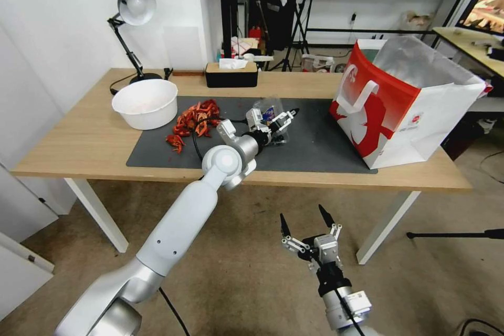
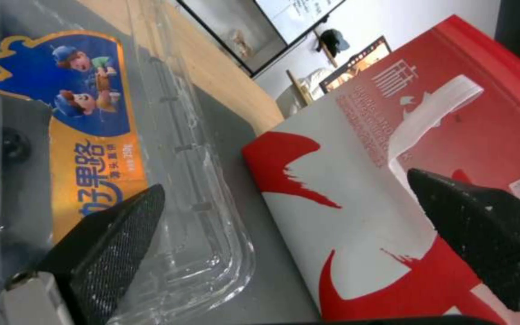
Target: Close the takeout container lid, then place the container into the takeout bag.
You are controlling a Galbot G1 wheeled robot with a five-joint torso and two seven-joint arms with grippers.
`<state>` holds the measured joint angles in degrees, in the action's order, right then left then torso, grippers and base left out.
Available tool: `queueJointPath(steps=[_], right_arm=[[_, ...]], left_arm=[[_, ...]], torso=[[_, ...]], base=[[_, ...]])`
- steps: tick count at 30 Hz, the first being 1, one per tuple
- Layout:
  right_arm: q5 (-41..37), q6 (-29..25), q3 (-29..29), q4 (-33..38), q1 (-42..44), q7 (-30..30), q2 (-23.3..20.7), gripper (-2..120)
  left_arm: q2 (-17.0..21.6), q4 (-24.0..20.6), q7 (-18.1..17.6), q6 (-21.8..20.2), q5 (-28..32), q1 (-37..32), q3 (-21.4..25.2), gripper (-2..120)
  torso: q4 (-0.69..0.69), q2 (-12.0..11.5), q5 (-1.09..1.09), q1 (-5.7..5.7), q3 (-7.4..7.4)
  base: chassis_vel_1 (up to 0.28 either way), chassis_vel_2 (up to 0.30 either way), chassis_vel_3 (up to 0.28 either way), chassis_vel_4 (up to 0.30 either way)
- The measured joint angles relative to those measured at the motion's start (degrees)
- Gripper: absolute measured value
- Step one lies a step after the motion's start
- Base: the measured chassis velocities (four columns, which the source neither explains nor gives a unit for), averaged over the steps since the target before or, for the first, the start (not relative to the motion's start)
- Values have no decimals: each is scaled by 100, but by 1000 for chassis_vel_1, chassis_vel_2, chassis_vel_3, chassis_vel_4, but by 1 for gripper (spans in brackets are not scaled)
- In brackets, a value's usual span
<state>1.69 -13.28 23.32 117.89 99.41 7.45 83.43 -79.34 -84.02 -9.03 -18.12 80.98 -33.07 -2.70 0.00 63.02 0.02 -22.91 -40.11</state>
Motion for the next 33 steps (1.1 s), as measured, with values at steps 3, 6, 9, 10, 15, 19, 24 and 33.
queueJointPath(steps=[3, 6, 9, 10, 15, 19, 24, 33], right_arm=[[-53, 62, 42, 50, -15, 80, -62, 100], [-119, 136, 76, 108, -24, 182, -123, 100], [-149, 158, 100, 142, -23, 223, -166, 100], [-172, 168, 112, 160, -17, 229, -195, 100], [-318, 222, 211, 257, 5, 233, -317, 100], [-509, 300, 318, 365, -14, 255, -446, 100], [-869, 499, 464, 514, -139, 267, -587, 100], [-2147, 1194, 891, 784, -803, 220, -1093, 100]], left_arm=[[1, 27, -5, -13, -52, 26, -40, 100], [-11, 87, -94, -44, -99, 89, -88, 100], [-19, 138, -198, -59, -126, 132, -115, 100], [-17, 165, -259, -76, -151, 150, -130, 100], [28, 190, -465, -129, -240, 172, -178, 84], [75, 167, -577, -159, -266, 169, -193, 68], [118, 106, -614, -163, -269, 145, -204, 53], [188, 38, -639, -163, -271, 102, -204, 19]], torso=[[0, 0, -1, 0, 0], [0, 0, -1, 0, 0], [-1, 0, -2, 0, 0], [-1, 0, -2, 0, 0], [0, 0, -2, 0, 1], [0, 1, -2, 0, 1], [-1, 1, -2, 0, 1], [0, 1, -2, -2, 0]], base=[[0, 0, 0, 0], [0, 0, 0, 0], [0, 0, 0, 0], [0, 0, 0, 0], [0, 0, 0, 0], [0, 0, 0, 0], [0, 0, 0, 0], [0, 0, 0, 0]])
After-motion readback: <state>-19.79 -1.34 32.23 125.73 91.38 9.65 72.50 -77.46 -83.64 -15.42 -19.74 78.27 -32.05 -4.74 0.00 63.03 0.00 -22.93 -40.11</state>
